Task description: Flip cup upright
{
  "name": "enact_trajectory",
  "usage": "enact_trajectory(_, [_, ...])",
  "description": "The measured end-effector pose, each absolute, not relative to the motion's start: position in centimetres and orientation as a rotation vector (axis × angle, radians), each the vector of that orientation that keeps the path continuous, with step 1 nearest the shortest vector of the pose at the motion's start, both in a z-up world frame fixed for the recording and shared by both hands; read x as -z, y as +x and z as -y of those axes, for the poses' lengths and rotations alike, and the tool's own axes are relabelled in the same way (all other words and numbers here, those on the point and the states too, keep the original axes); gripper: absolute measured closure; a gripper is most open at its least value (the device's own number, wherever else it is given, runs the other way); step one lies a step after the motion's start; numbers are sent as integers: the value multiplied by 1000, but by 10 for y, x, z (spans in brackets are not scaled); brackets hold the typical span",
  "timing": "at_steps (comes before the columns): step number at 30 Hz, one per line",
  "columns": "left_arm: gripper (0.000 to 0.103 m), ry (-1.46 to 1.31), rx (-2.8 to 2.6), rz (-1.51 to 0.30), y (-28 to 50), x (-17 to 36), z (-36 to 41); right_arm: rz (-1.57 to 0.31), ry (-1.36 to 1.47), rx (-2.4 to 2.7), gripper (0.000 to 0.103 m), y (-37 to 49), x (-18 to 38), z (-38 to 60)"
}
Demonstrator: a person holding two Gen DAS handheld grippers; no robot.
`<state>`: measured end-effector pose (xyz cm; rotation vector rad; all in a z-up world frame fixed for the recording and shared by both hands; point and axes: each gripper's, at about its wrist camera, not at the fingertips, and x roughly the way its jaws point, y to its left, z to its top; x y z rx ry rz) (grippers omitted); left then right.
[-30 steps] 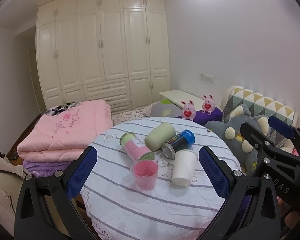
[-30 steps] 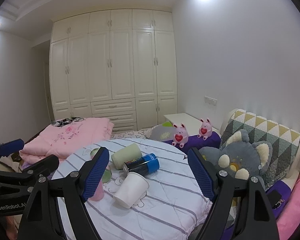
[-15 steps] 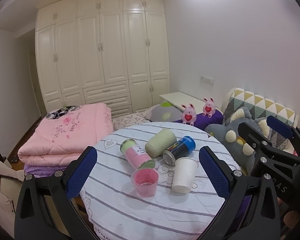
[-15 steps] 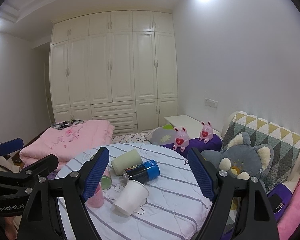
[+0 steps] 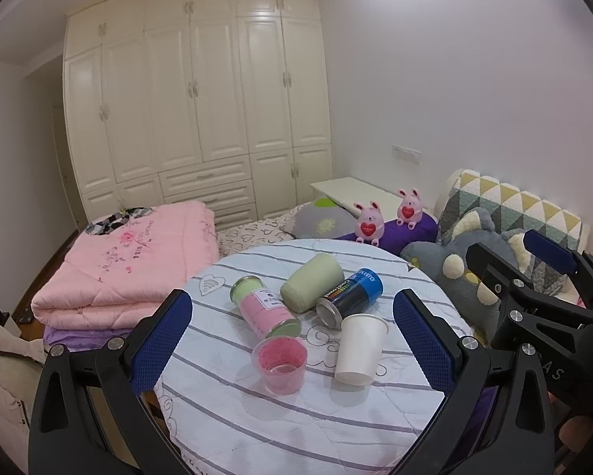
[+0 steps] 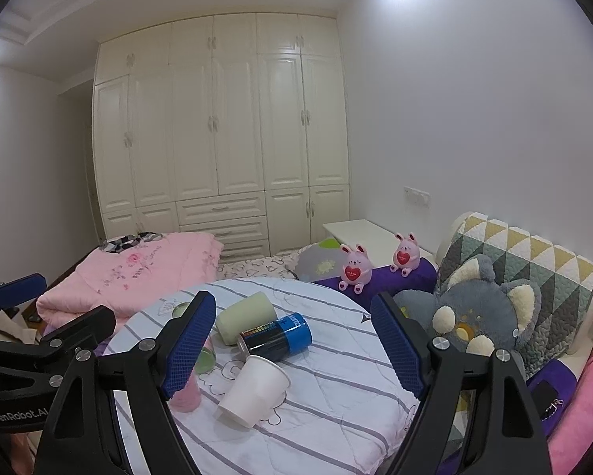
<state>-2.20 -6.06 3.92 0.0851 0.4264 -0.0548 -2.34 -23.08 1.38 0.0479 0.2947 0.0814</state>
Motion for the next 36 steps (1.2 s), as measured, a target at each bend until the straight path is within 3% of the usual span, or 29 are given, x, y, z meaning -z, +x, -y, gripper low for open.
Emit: enact_trajectory(36, [0, 92, 43, -443, -13, -27, 57, -344, 15, -70, 21, -13, -10, 219])
